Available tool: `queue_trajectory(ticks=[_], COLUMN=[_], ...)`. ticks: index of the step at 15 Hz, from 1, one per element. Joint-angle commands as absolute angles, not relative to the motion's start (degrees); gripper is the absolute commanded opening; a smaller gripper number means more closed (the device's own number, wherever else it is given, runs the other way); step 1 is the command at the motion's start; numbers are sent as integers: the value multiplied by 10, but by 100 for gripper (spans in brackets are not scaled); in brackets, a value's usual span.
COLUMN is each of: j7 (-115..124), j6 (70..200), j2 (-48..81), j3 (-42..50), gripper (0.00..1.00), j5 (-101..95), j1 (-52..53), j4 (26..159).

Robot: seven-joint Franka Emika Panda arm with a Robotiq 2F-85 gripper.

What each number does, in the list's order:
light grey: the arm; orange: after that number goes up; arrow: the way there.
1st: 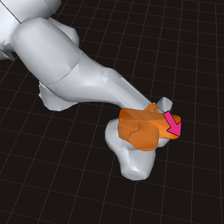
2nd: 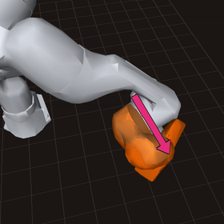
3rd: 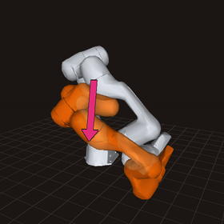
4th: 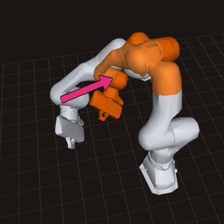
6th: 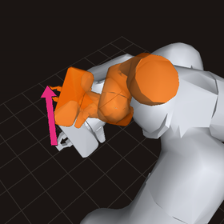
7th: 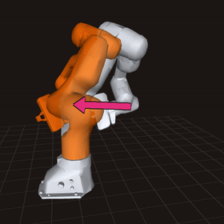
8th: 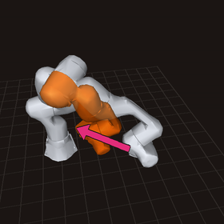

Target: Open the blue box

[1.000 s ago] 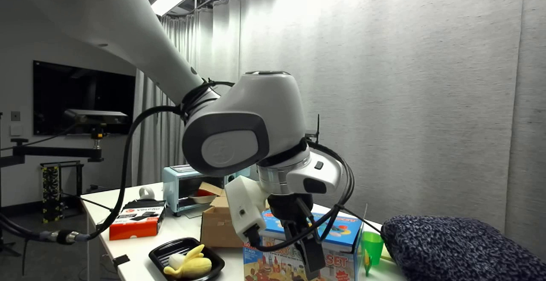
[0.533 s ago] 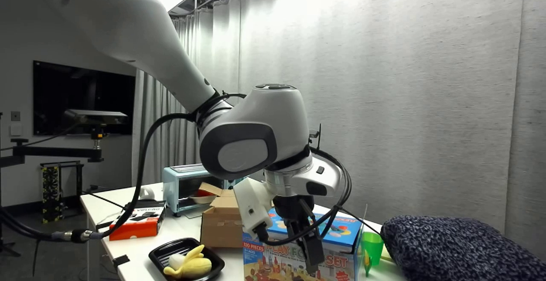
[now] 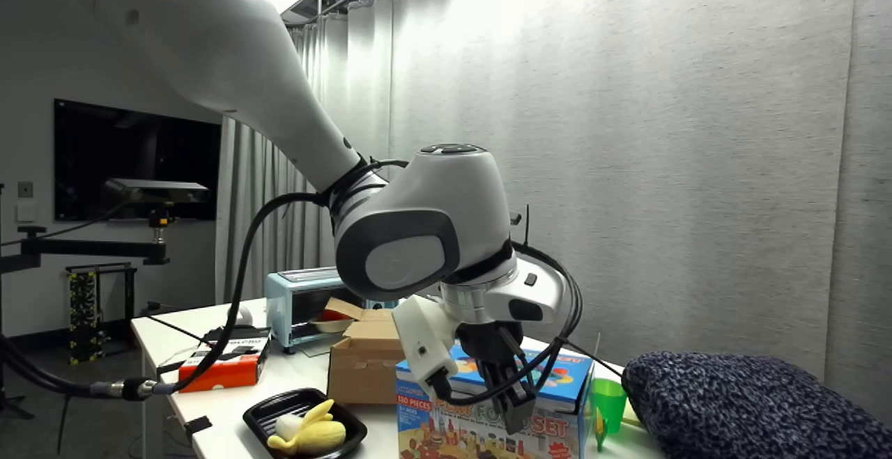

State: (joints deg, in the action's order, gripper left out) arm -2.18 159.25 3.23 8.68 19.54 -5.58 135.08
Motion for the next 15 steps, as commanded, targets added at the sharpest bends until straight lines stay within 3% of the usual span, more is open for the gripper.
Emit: queue_trajectory(ticks=[1, 3, 15], j7=[-61, -70, -217], j6=[1618, 1618, 1579], j2=[39, 41, 27], j3=[77, 72, 49], gripper=[5, 0, 0], j5=[250, 272, 447], j1=[-56, -56, -55], j4=[1341, 1340, 1330])
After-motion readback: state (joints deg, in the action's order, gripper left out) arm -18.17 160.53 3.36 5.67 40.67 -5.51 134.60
